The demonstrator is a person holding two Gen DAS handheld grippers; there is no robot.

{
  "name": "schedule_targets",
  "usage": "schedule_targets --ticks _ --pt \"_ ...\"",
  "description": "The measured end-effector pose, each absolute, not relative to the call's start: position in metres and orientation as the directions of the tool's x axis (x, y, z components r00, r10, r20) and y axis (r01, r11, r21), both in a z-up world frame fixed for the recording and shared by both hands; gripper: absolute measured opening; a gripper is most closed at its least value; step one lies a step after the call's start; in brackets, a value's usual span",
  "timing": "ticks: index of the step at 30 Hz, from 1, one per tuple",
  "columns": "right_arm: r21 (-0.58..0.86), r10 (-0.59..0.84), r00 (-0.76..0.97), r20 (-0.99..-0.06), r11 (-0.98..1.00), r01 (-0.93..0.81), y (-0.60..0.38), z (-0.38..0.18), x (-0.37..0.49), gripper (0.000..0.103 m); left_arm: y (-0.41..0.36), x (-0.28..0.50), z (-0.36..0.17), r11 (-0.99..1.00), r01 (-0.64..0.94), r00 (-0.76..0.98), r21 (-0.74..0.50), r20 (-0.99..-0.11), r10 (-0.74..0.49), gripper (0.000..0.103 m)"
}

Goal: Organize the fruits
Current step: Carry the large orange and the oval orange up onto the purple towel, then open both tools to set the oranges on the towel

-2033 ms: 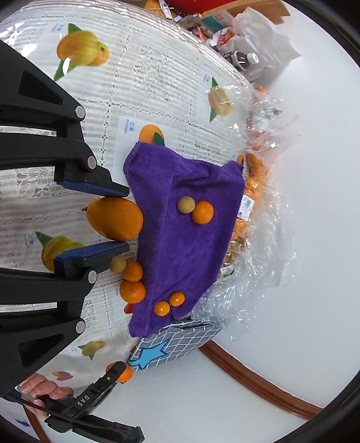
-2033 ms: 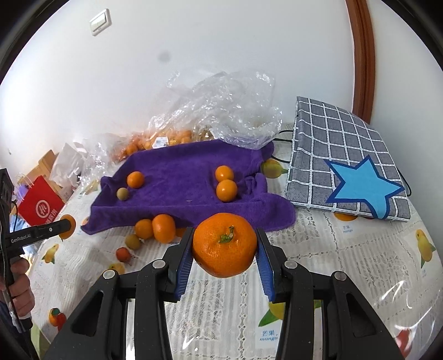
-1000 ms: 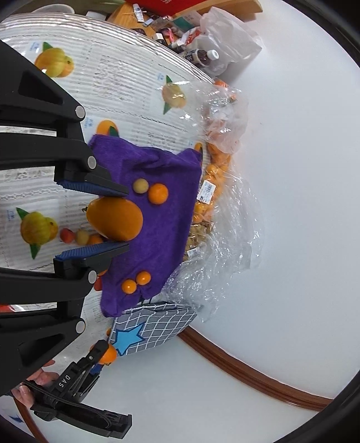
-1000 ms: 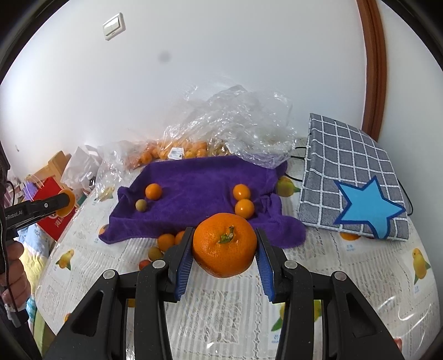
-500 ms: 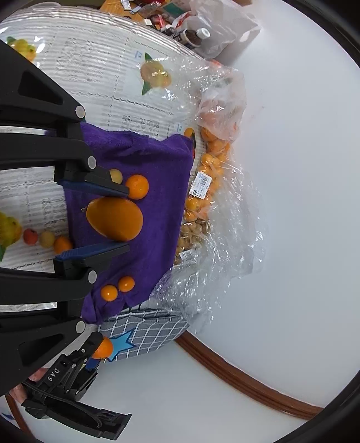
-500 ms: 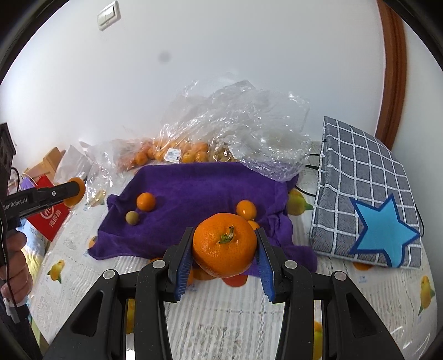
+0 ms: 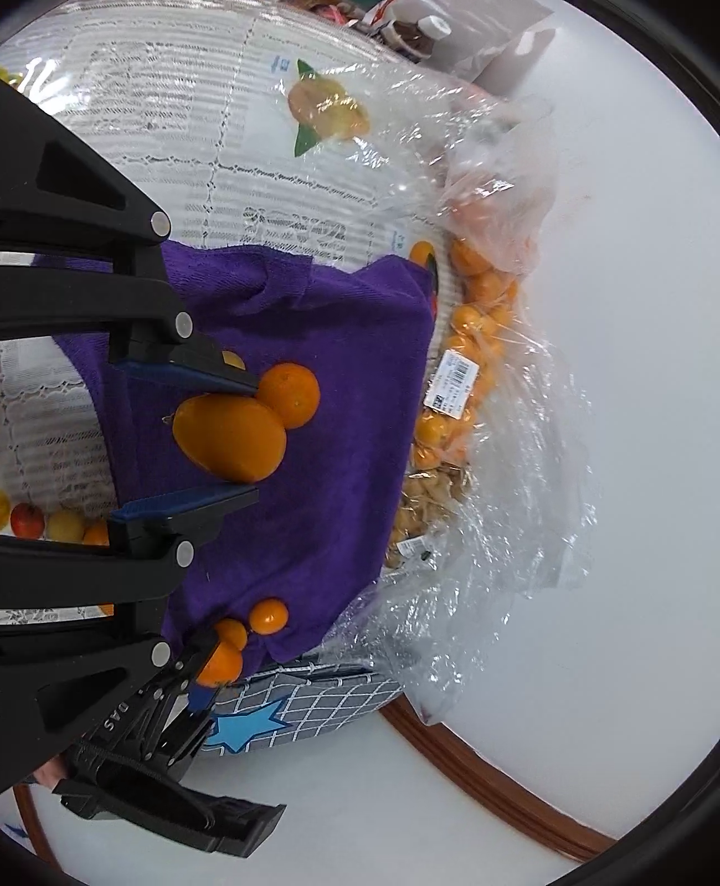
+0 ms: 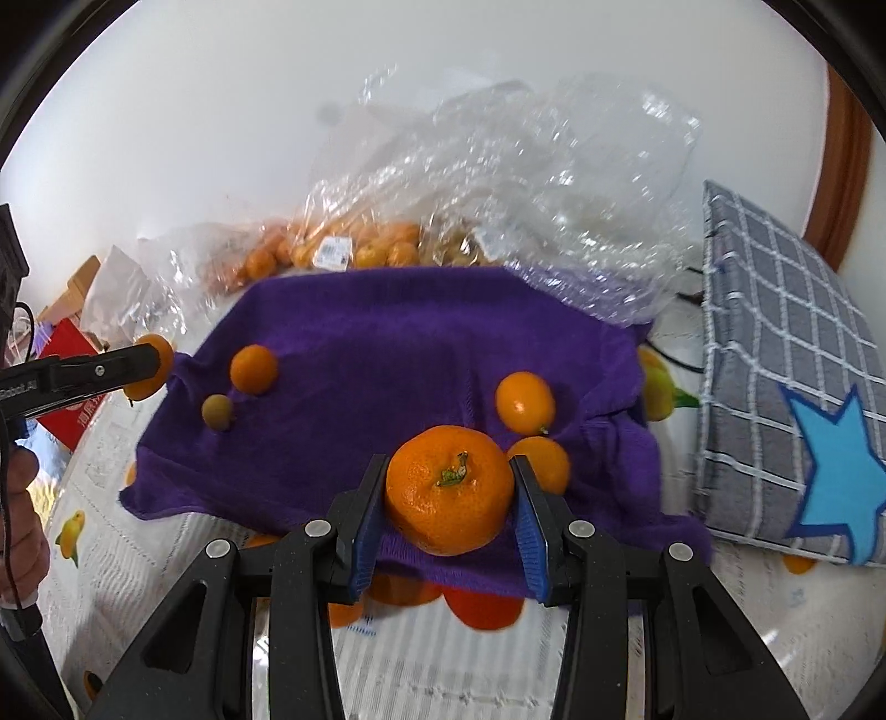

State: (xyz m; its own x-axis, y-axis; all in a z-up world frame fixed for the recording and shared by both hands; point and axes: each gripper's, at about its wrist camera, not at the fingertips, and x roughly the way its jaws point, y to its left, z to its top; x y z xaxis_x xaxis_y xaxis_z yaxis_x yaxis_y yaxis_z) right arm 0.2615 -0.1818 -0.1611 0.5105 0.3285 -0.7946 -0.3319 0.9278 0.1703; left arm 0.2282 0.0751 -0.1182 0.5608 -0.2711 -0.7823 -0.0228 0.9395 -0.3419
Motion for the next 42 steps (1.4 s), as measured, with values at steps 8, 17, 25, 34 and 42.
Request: schedule_targets --ticks 8,17,25,34,42 --pt "0.163 0.338 0.448 -0.827 0.908 -0.385 -0.165 -0.187 0.272 0.042 0.066 0.241 -0.136 0.943 -0.011 0.518 -0.334 -0.808 -0.280 0.031" --pt "0.166 0.339 0.441 -0.831 0.908 -0.385 -0.167 -0.191 0.273 0.043 0.047 0.253 -0.154 0.954 0.014 0.458 -0.300 -0.846 -0.272 0.031" --pt "0.173 0.343 0.442 -0.829 0.908 -0.381 -0.172 -0.189 0.271 0.043 0.045 0.257 -0.164 0.960 0.011 0.428 -0.281 -0.866 -0.259 0.031" --pt "0.168 0.340 0.481 -0.808 0.916 -0.365 -0.184 -0.172 0.258 0.049 0.043 0.260 -0.170 0.963 0.006 0.416 -0.270 -0.875 -0.248 0.031" --pt "0.142 0.318 0.538 -0.781 0.929 -0.343 -0.190 -0.154 0.237 0.049 0.045 0.253 -0.160 0.959 0.022 0.449 -0.282 -0.854 -0.262 0.042"
